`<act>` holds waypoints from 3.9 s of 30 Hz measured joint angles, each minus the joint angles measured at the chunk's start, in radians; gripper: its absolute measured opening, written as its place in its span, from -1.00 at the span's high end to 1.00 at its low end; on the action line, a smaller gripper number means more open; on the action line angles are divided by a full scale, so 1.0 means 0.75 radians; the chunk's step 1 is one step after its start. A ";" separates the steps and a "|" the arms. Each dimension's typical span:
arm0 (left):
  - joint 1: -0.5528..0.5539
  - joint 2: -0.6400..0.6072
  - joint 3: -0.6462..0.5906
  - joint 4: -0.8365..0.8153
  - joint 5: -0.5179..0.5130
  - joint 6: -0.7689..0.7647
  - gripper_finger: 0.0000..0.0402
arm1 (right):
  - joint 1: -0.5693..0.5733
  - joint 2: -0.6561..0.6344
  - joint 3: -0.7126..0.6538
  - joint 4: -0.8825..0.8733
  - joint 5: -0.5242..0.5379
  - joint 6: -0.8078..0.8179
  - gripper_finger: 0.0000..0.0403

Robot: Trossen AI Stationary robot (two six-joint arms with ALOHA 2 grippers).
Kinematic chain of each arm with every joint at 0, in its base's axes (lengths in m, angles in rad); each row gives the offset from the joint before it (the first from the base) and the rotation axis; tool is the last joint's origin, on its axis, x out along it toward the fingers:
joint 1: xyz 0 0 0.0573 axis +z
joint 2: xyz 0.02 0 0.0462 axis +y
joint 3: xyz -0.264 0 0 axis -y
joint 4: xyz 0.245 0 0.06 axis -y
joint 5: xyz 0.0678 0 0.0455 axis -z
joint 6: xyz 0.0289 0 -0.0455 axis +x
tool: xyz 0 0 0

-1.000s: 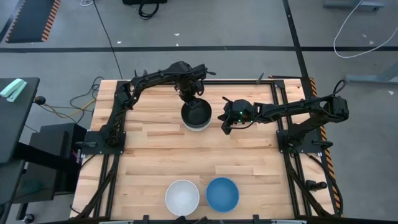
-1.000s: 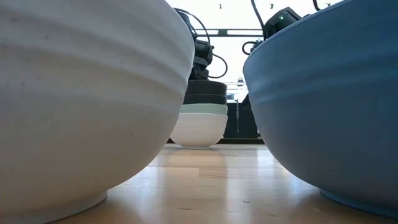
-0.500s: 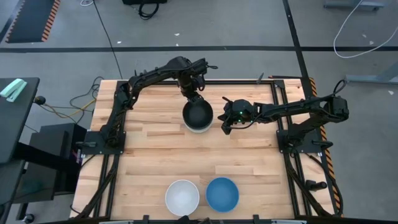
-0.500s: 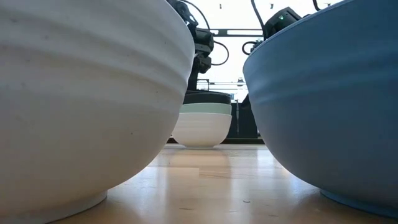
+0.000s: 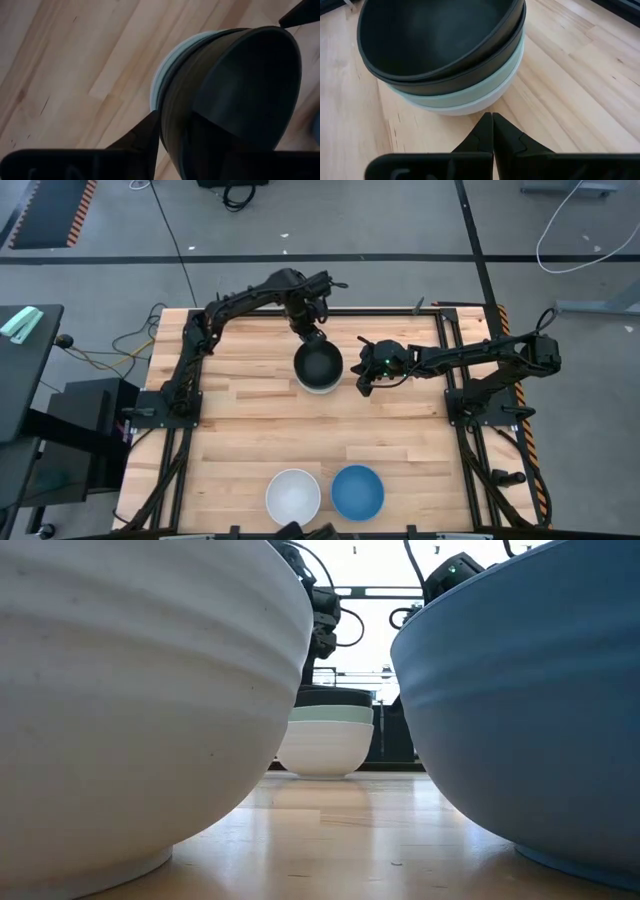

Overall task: Nest bowls inside each other
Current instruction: Stack the black bowl on top of the black bowl

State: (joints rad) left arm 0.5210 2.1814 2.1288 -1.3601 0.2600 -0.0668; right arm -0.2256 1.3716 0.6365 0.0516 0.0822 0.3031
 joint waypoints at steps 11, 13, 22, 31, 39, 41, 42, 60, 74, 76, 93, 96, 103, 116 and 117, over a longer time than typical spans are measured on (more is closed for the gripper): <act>0.012 -0.009 0.149 -0.047 -0.001 -0.001 0.53 | 0.000 0.000 0.000 0.000 0.000 -0.015 0.98; 0.010 -0.010 0.180 -0.046 -0.001 -0.009 0.54 | 0.000 0.000 0.000 0.000 0.000 -0.015 0.98; -0.017 -0.009 0.187 -0.091 -0.001 0.004 0.93 | 0.000 0.000 0.000 -0.002 0.000 -0.024 0.98; -0.026 -0.005 0.104 -0.077 -0.007 0.001 0.87 | 0.000 0.000 0.000 -0.030 0.000 -0.024 0.98; -0.026 -0.004 0.031 -0.046 -0.007 0.002 0.94 | 0.000 0.000 0.000 -0.029 0.000 -0.024 0.97; -0.026 -0.005 0.031 -0.034 -0.007 0.002 0.89 | -0.001 0.000 0.000 -0.029 0.000 -0.024 0.98; -0.026 -0.005 0.031 -0.027 -0.007 0.003 0.88 | 0.000 0.000 0.000 -0.029 0.000 -0.024 0.98; -0.026 0.044 0.030 0.014 -0.042 -0.005 0.91 | 0.006 0.000 0.000 -0.031 0.000 -0.023 0.97; -0.028 0.052 0.105 -0.054 -0.042 0.001 0.81 | 0.031 0.000 0.000 -0.038 0.028 -0.025 0.97; -0.029 0.051 0.125 -0.068 -0.042 0.003 0.81 | 0.031 0.000 -0.001 -0.035 0.044 -0.046 0.98; -0.027 0.036 0.209 -0.249 -0.228 0.064 0.89 | 0.026 -0.026 0.026 0.126 0.050 -0.177 0.99; -0.027 0.036 0.209 -0.249 -0.234 0.070 0.87 | 0.027 -0.043 0.067 0.116 0.050 -0.200 0.99; -0.027 0.036 0.209 -0.249 -0.238 0.070 0.91 | 0.034 -0.024 0.128 0.077 0.013 -0.210 0.99; -0.027 0.036 0.209 -0.241 -0.237 0.064 0.87 | 0.035 0.009 0.124 0.069 0.009 -0.198 1.00; -0.027 0.036 0.209 -0.239 -0.238 0.064 0.87 | 0.035 0.009 0.124 0.068 0.009 -0.198 1.00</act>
State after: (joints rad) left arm 0.5011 2.2082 2.2856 -1.5391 0.0818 -0.0185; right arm -0.1993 1.3781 0.7292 0.1025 0.0891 0.1544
